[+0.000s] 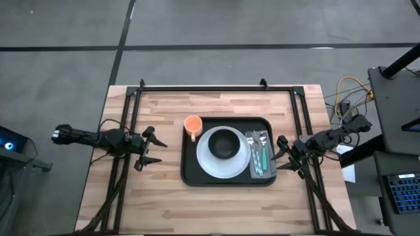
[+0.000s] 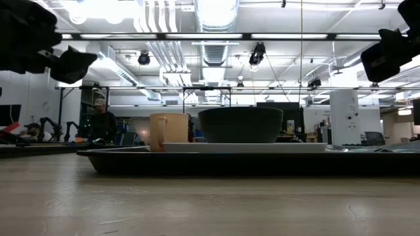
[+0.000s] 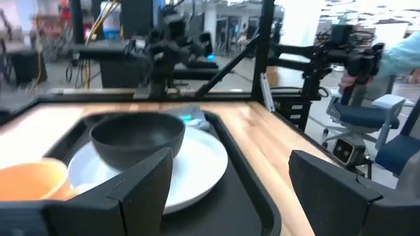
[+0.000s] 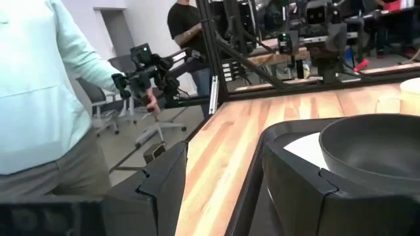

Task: Set up tray
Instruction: Return to Home Position

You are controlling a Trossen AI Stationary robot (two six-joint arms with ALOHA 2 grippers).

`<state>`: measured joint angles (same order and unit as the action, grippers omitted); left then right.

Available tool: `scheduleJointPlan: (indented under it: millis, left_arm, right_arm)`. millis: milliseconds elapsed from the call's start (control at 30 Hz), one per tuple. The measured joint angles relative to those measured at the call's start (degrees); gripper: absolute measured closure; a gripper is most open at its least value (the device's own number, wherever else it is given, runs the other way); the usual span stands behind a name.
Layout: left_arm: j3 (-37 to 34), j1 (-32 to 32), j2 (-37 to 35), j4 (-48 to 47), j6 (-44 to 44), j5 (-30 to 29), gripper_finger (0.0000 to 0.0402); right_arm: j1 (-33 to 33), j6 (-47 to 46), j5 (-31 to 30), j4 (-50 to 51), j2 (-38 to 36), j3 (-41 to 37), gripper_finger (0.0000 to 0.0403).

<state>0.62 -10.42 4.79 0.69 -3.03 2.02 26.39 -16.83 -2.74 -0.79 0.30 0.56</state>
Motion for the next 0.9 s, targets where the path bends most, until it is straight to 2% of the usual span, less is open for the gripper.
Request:
scheduleJointPlan:
  millis: [200,433,900]
  left_arm:
    - [0.0,0.0,2.0,0.0,-2.0,-0.7,0.0118]
    - [0.0,0.0,2.0,0.0,-2.0,-0.7,0.0118]
    - [0.0,0.0,2.0,0.1,-2.1,-0.7,0.0118]
  right_arm:
    - [0.0,1.1,0.3,0.0,0.1,0.0,0.0216]
    - [0.0,-4.0,1.4,0.2,0.2,0.0,0.0216]
    - [0.0,-2.5,1.3,0.2,0.2,0.0,0.0215]
